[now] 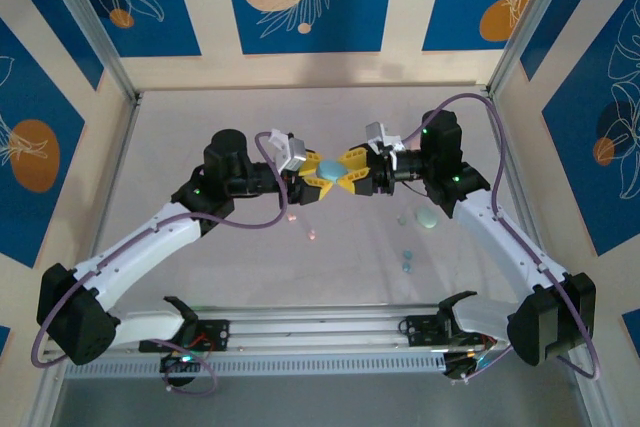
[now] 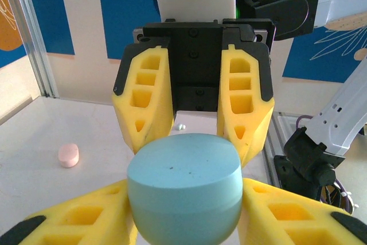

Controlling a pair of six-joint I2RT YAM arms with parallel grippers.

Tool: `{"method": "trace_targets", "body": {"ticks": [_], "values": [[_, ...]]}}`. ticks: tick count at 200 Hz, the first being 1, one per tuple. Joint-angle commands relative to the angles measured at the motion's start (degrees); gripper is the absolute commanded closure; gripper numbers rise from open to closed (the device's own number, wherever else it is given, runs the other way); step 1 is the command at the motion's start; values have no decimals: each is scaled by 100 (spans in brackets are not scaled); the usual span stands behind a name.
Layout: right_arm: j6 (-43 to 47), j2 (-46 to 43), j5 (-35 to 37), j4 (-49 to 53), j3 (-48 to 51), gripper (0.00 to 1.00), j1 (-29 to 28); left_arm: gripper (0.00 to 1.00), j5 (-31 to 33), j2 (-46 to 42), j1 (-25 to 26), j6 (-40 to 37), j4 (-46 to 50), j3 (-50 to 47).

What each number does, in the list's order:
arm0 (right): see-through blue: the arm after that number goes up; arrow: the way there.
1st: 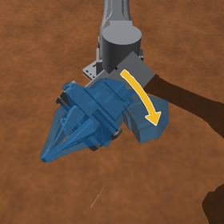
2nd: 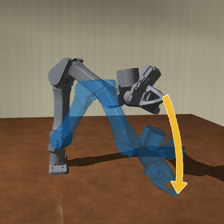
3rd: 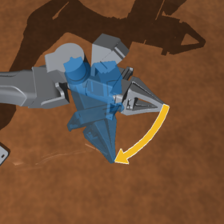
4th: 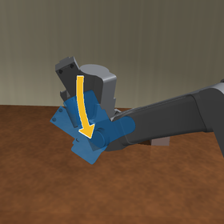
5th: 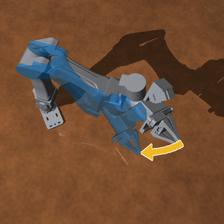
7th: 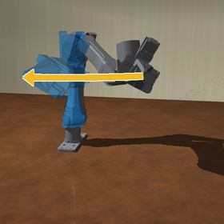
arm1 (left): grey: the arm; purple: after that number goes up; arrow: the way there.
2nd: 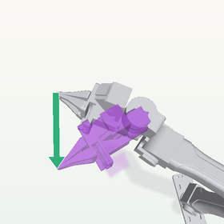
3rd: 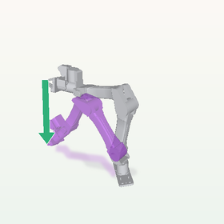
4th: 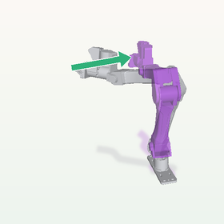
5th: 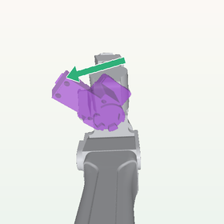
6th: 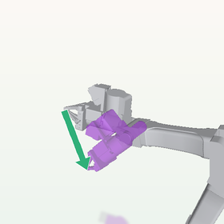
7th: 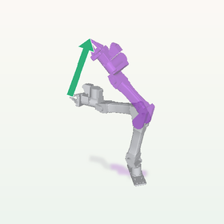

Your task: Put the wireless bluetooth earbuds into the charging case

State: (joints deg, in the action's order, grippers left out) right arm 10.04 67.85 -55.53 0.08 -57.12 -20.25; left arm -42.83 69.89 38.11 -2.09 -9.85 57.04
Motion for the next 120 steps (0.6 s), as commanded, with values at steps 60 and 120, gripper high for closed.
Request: {"method": "trace_targets", "body": {"ticks": [60, 120], "values": [[50, -75, 476, -320, 47, 65, -108, 55, -226, 109, -1, 389, -364, 18], [63, -159, 620, -431, 122, 65, -131, 59, -340, 151, -3, 495, -400, 43]]}}
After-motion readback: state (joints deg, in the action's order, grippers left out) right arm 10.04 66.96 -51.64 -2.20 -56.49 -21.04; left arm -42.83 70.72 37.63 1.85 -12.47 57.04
